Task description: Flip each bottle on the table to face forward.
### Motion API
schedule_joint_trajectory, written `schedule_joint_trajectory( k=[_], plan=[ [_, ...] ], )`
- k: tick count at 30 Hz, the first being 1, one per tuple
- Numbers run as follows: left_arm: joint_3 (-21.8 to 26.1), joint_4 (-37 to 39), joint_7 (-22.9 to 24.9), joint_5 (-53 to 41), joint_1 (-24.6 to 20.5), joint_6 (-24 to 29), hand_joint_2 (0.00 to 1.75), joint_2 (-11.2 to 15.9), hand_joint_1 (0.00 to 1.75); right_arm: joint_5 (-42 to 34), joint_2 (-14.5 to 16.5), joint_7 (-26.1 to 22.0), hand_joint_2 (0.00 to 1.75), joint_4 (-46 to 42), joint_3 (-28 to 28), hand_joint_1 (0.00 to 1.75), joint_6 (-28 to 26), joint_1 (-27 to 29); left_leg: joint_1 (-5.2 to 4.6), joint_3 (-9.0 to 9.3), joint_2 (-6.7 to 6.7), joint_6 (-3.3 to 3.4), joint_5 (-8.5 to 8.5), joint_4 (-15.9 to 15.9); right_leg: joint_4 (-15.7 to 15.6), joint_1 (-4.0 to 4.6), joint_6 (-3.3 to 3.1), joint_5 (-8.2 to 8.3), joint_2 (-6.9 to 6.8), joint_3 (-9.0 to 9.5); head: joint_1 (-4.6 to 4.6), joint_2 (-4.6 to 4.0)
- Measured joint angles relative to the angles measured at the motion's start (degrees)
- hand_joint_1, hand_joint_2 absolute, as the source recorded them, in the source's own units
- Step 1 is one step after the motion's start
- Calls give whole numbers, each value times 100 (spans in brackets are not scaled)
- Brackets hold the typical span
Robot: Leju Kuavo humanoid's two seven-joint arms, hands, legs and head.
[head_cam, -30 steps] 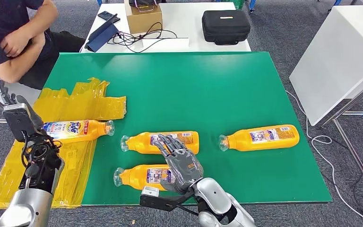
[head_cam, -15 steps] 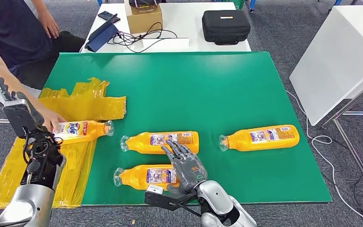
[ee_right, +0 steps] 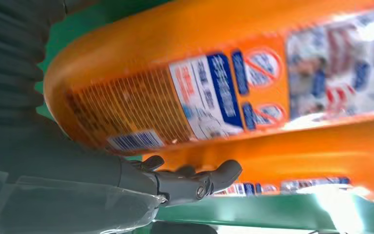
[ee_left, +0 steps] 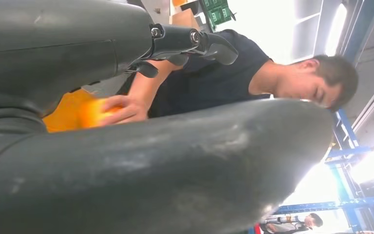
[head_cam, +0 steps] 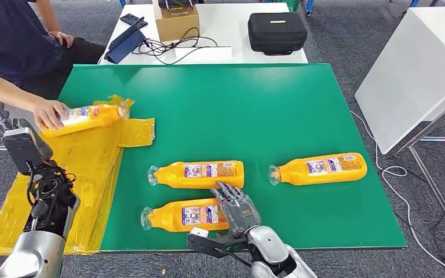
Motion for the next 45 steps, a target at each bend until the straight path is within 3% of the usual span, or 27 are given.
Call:
schedule_joint_trajectory(
  k=[3, 7, 21, 27, 42, 45],
  plan=[
    [4, -43, 0, 20, 57, 3, 0, 3, 0, 16, 44, -7, 175, 281, -102, 0, 36, -35, 0, 0, -1, 0, 0, 0, 0, 0, 0, 0, -1, 1, 0, 0],
    [10, -105, 0, 60, 94, 22, 0, 3, 0, 45, 125, -98, 175, 1020, -196, 175, 96, -291, 0, 10, 1, 0, 0, 0, 0, 0, 0, 0, 1, 7, 0, 0],
    [63, -129, 0, 99, 67, -17, 0, -19, 0, -182, 157, -210, 175, 1436, -197, 175, 80, -557, 1, 65, 6, -3, -1, -1, -4, 0, -4, -2, 2, 55, 0, 0],
    [55, -66, 0, 119, -48, -126, 0, -35, 0, -654, 110, -371, 175, 1138, -319, 175, -42, -468, -1, 60, 6, -3, -2, -1, -3, -1, -4, -1, 1, 53, 0, 0],
    [36, 25, 0, 131, -117, -154, 0, -49, 0, -717, 22, -391, 175, 878, -422, 175, -44, -324, 0, 32, 11, -3, -2, 0, -2, 0, -4, -1, 2, 23, 1, 0],
    [36, 153, 9, 454, -168, -758, 131, -53, 0, -1136, 4, -635, 175, 711, -495, 175, -60, -268, -1, 25, 6, -3, -1, 1, -3, -1, -3, -1, 1, 16, 0, 0]
  ],
)
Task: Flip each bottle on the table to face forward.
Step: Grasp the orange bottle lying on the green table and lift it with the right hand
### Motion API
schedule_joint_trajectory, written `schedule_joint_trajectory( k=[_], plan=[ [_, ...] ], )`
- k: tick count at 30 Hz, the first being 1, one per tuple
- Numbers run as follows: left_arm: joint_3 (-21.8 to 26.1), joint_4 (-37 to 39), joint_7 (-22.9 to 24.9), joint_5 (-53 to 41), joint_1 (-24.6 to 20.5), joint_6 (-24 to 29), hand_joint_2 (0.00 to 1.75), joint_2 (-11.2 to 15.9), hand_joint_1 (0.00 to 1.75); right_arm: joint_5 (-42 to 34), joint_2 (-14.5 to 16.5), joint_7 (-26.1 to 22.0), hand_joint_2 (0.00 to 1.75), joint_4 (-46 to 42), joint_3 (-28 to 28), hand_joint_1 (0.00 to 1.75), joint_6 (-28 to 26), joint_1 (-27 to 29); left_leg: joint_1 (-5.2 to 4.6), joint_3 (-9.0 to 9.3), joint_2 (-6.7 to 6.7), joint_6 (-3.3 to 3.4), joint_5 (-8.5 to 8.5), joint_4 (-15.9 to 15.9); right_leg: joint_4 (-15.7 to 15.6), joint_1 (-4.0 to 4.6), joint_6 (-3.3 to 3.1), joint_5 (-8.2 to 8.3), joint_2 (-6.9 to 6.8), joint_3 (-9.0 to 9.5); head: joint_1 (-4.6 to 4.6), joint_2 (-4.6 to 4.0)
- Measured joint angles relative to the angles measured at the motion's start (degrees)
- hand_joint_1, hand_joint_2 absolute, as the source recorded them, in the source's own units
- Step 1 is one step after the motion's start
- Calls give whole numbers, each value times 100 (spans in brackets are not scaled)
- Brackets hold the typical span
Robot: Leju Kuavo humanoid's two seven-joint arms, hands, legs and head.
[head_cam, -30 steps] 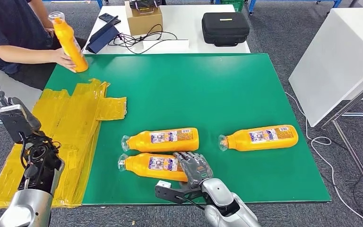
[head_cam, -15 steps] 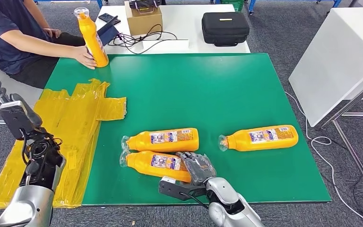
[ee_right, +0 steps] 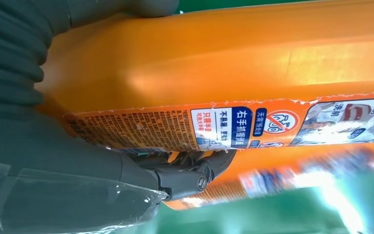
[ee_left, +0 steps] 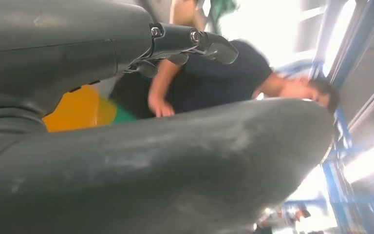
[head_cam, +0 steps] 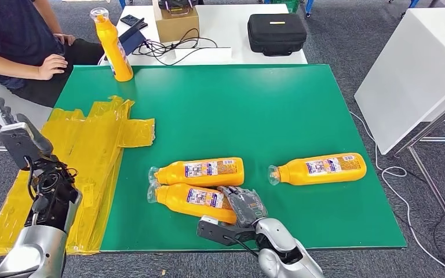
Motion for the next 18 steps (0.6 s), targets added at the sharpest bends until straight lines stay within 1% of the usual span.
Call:
schedule_joint_trajectory(
  k=[1, 4, 6, 9, 11, 13, 18],
  plan=[
    [0, 113, 34, 247, -41, -483, 175, -4, 0, -331, -14, -182, 175, -159, -68, 175, 30, 30, 0, -4, -3, 0, 1, 1, 0, 0, 0, 1, -1, -3, -1, 0],
    [-26, 499, 234, 1030, -157, -2069, 175, -53, 0, -1463, -64, -791, 175, -828, -412, 175, 285, 46, -1, -12, -6, 0, 4, 1, 1, -2, 2, 3, -2, -9, -1, 0],
    [-88, 616, 382, 1430, -170, -2859, 175, -126, 0, -1961, -103, -1125, 175, -1228, -726, 175, 420, -11, -3, -12, -6, 1, 4, 2, 1, -7, 3, 4, -1, -8, 0, 0],
    [-233, 595, 721, 2033, -104, -3787, 175, -265, 0, -2370, -142, -1488, 175, -1595, -1221, 175, 515, -191, -9, -14, -6, 2, 4, 2, 1, -17, 4, 5, -1, -7, 1, 0],
    [-367, 480, 919, 2302, -16, -4193, 175, -346, 0, -2597, -151, -1598, 175, -1668, -1505, 175, 543, -380, -12, -16, -6, 2, 3, 2, 1, -18, 5, 5, -1, -8, 1, 0],
    [-522, 268, 1055, 2430, 96, -4363, 175, -404, 0, -2864, -167, -1687, 175, -1581, -1723, 175, 532, -621, -14, -19, -6, 3, 3, 2, 1, -18, 5, 5, -1, -8, -1, 0],
    [-757, -241, 1231, 2614, 341, -4214, 175, -439, 0, -3378, -225, -1975, 175, -1063, -2030, 175, 482, -1110, -12, -20, -7, 2, 3, 2, 2, -15, 5, 5, -2, -9, -2, 0]
  ],
)
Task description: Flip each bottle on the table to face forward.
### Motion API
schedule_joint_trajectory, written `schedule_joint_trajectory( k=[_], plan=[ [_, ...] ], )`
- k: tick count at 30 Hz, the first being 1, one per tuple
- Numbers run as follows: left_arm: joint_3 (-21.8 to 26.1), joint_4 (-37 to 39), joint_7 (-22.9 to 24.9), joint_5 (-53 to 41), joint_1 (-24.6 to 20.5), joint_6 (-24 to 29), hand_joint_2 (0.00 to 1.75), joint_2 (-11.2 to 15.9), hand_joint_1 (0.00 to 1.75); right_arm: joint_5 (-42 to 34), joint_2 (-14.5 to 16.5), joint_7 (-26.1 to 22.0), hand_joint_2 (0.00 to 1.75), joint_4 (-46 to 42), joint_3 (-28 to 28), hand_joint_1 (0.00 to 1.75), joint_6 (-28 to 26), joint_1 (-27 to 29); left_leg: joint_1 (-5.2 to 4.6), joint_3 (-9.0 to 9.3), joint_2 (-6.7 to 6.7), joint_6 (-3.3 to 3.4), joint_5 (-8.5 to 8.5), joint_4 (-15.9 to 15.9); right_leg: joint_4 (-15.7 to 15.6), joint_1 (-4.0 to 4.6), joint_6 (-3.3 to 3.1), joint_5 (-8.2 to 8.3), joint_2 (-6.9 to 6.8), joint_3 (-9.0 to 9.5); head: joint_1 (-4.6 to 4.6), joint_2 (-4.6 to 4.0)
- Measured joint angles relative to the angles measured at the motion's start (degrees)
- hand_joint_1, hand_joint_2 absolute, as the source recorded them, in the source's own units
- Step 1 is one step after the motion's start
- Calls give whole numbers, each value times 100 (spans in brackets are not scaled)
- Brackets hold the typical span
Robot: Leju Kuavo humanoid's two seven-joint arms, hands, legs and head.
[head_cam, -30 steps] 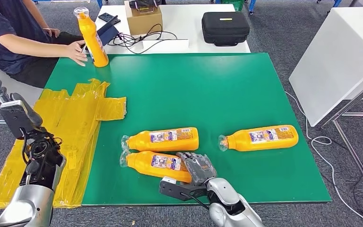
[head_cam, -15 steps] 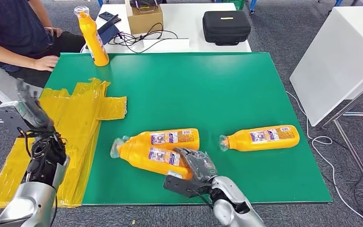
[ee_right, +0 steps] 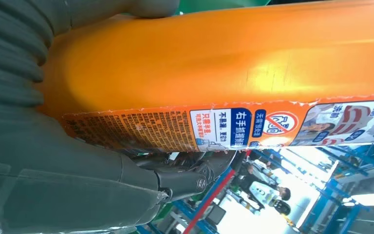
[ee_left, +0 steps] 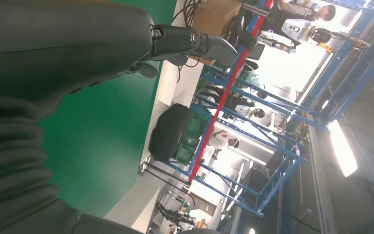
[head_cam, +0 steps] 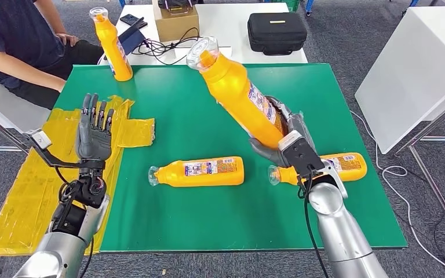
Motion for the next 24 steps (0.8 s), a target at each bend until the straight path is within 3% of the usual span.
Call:
schedule_joint_trajectory(
  k=[8, 14, 20, 24],
  plan=[
    [-135, -313, 70, 84, 156, 3, 175, -7, 0, -168, -31, -44, 175, 443, -159, 175, -169, -358, 7, -2, 0, -1, 0, 0, 1, 7, 0, -1, 0, -3, 1, 0],
    [-292, -344, 74, 78, 129, -84, 175, -55, 0, 215, 62, 82, 175, 1019, -165, 175, -525, -798, 5, -4, 2, 0, 1, 0, 2, 6, 0, 1, 2, -3, 2, 0],
    [-604, -214, 74, 226, -160, -150, 175, -184, 0, 857, 750, 101, 175, 2878, 91, 175, -1046, -1902, 7, 1, 4, -3, 7, 2, 8, 8, 1, 3, 2, -4, 1, 0],
    [-731, -68, 76, 272, -328, -190, 175, -269, 0, 1067, 1187, 171, 175, 3714, 281, 175, -1211, -2317, 11, -3, -2, -4, 7, 2, 11, 13, 2, 2, 0, -8, 1, 0]
  ],
)
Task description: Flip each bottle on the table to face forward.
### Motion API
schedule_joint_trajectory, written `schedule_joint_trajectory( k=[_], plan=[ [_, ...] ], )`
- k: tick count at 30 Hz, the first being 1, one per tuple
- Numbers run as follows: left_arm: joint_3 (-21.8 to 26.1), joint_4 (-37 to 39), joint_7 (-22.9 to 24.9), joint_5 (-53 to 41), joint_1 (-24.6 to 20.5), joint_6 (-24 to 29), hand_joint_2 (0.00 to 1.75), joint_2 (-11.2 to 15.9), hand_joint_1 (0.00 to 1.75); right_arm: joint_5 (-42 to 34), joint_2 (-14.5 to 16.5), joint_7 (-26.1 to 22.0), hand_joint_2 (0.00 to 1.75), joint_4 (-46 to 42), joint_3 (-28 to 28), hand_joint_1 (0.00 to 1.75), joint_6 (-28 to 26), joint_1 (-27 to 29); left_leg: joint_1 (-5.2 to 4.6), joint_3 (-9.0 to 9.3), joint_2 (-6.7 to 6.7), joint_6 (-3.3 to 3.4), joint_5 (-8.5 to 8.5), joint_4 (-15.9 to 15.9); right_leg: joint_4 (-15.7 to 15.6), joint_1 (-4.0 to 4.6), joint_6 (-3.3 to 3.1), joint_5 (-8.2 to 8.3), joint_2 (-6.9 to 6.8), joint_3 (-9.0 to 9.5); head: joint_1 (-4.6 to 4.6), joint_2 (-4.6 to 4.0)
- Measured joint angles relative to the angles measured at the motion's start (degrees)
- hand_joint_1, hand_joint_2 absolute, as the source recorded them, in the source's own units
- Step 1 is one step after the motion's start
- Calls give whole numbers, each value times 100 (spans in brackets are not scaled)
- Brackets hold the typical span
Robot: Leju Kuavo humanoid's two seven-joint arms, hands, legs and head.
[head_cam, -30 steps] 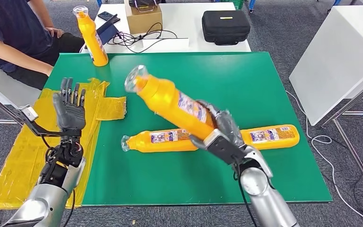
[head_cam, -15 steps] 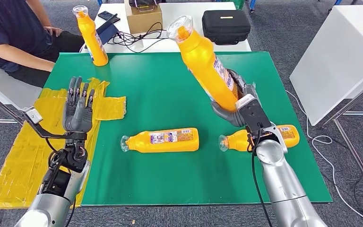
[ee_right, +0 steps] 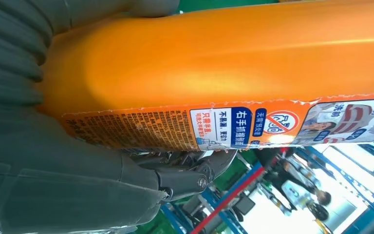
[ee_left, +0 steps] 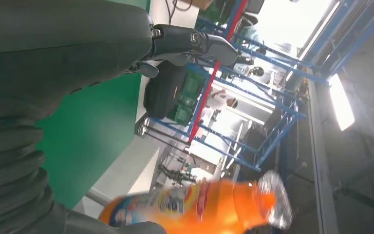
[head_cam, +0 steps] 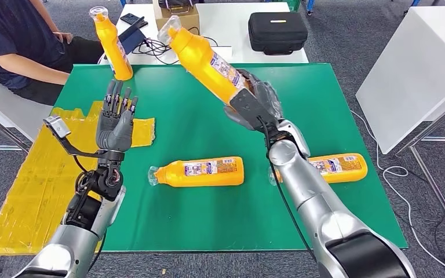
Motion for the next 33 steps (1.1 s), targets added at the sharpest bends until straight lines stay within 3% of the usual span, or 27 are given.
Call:
schedule_joint_trajectory(
  k=[4, 10, 33],
  plan=[
    [-127, 199, 0, 9, -186, -40, 175, -92, 0, 136, 366, 192, 175, 584, 217, 175, -41, -213, 0, -9, 8, -1, -2, 0, 0, 0, 0, -1, 4, -10, 0, 0],
    [-291, 416, 24, 16, -397, 3, 175, -279, 0, -371, 716, 548, 175, 794, 1015, 175, -112, -252, -1, -15, 2, -1, -1, 0, -1, -1, -1, -1, 1, -14, 0, 0],
    [-318, 601, 85, 110, -513, 104, 175, -386, 0, -1455, 849, 942, 175, 647, 3094, 175, -328, -233, -1, -15, 3, -1, -1, -1, -1, -1, -2, -2, 1, -14, 1, 0]
  ],
)
